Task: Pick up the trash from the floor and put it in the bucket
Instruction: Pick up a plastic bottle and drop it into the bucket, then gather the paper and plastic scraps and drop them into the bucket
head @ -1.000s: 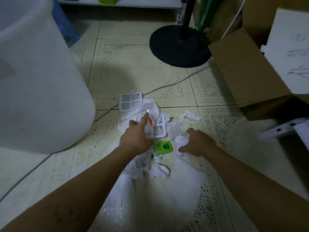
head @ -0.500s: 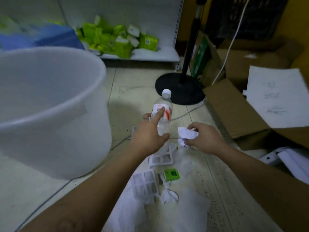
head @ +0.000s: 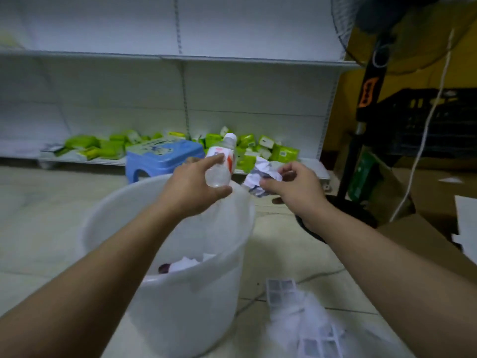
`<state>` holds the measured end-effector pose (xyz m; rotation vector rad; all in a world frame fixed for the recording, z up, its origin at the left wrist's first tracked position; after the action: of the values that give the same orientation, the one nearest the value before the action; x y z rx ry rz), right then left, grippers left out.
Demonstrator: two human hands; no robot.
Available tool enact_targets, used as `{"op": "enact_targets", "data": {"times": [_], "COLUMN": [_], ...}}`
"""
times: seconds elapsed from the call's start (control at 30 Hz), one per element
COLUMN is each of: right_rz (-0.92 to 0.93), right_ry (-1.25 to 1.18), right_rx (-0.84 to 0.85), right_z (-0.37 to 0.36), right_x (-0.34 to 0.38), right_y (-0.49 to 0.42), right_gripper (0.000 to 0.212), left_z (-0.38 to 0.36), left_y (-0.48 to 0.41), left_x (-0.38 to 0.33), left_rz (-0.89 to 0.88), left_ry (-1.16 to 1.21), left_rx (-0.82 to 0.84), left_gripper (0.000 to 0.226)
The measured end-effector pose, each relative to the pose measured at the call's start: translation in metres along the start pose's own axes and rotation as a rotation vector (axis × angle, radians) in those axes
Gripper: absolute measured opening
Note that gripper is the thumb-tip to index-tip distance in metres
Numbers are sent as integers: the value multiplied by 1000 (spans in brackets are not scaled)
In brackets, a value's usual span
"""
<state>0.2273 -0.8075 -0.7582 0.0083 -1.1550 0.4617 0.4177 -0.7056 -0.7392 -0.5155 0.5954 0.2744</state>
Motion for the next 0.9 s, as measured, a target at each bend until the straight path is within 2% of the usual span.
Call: {"op": "enact_targets", "data": {"times": [0.07, 0.13, 0.2, 0.37, 0.53, 0.6, 0.77, 0.9], "right_rz": [86, 177, 211, 294, 215, 172, 4, -115], "right_ry": [111, 348, 502, 805, 1055, 1090, 1011, 922], "right_rx": [51, 111, 154, 148, 308, 378, 547, 613], "right_z": [-34, -57, -63, -18, 31, 44, 68, 63], "right_x": [12, 16, 12, -13, -72, -107, -206, -263], "right_y": [4, 12, 21, 29, 61, 85, 149, 181], "right_gripper": [30, 53, 68, 74, 83, 82, 78, 72], "left_z": [16, 20, 14, -23, -108, -142, -224, -270], "left_y": [10, 22, 31, 47, 90, 106, 163, 204], "left_x": [30, 51, 52, -8, -84, -98, -87, -57], "left_rz": [70, 137, 108, -206, -679, -745, -645, -635], "left_ry": [-64, -171, -274, -211, -378, -403, -432, -561], "left_rx": [0, 46, 93, 128, 305, 384, 634, 803], "left_gripper": [75, 80, 85, 71, 62, 63, 58, 57]}}
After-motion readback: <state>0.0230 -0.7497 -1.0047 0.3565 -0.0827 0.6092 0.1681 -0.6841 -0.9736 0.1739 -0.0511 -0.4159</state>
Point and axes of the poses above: each hand's wrist, its own y-axis away from the middle knuckle, its own z-axis out of the back of the hand, x = y × z, the point moved 6 cm from there along -y, towards the middle knuckle, and after that the axes turned 10 degrees about y, right-handed, at the moved point
